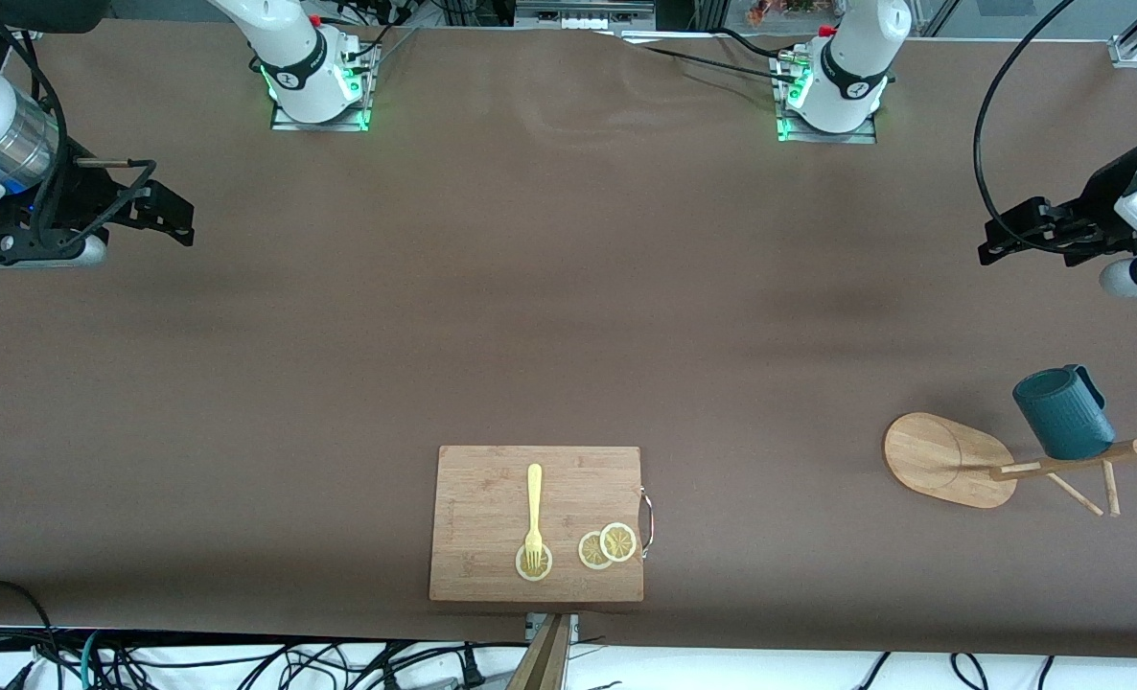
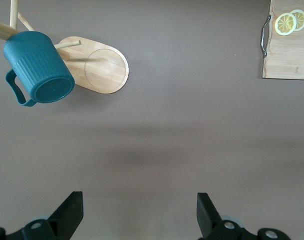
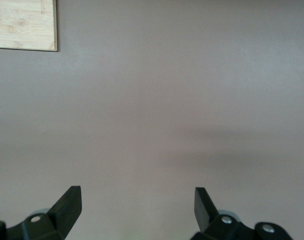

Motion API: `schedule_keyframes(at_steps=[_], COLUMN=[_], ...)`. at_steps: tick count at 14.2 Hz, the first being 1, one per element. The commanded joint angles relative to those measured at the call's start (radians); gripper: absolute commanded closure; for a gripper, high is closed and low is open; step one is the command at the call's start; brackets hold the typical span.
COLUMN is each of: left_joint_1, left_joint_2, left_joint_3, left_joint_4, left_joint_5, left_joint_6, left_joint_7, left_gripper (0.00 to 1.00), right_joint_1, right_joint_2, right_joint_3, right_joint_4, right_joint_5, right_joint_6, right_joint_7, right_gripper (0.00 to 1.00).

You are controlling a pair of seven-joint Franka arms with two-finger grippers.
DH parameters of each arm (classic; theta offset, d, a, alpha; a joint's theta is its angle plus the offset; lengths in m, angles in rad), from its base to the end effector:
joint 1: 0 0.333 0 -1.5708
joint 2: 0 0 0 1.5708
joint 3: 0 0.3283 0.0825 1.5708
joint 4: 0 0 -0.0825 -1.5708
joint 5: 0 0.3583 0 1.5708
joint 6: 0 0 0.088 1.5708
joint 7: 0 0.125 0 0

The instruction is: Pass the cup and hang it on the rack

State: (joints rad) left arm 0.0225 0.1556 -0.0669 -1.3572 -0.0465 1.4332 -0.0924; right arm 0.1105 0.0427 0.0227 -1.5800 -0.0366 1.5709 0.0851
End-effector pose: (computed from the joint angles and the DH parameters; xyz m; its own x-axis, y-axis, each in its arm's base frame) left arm 0.5623 -0.0279 0.6165 0.9956 0.0416 -0.0839 0.0458 -0.9977 0.0492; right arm 0.5358 0.0669 0.5920 0.9977 0.0480 -0.0486 0.0500 -0.9980 0.0398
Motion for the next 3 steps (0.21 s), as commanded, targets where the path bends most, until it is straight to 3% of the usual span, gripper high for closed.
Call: schedule_keyframes(at_steps=[1, 3], left_joint_1=[-0.009, -0.009], left_joint_2=[0.010, 0.012], left_joint_3=[0.001, -0.001], left_joint_4=[0.012, 0.010], left_joint_5=[0.028, 0.027], left_joint_6=[-0.013, -0.011], left_joint_7=[-0.012, -0.012], left_gripper=[0.00, 0.00], right_joint_1=[-0.003, -0.003], right_joint_2=[-0.004, -0.006], right_joint_3=[-0.003, -0.004], right_joint_4=[0.011, 0.008], right_joint_5=[0.018, 0.038], right_joint_6=[-0.002, -0.002], right_joint_7=[-0.010, -0.007], right_gripper=[0.00, 0.00])
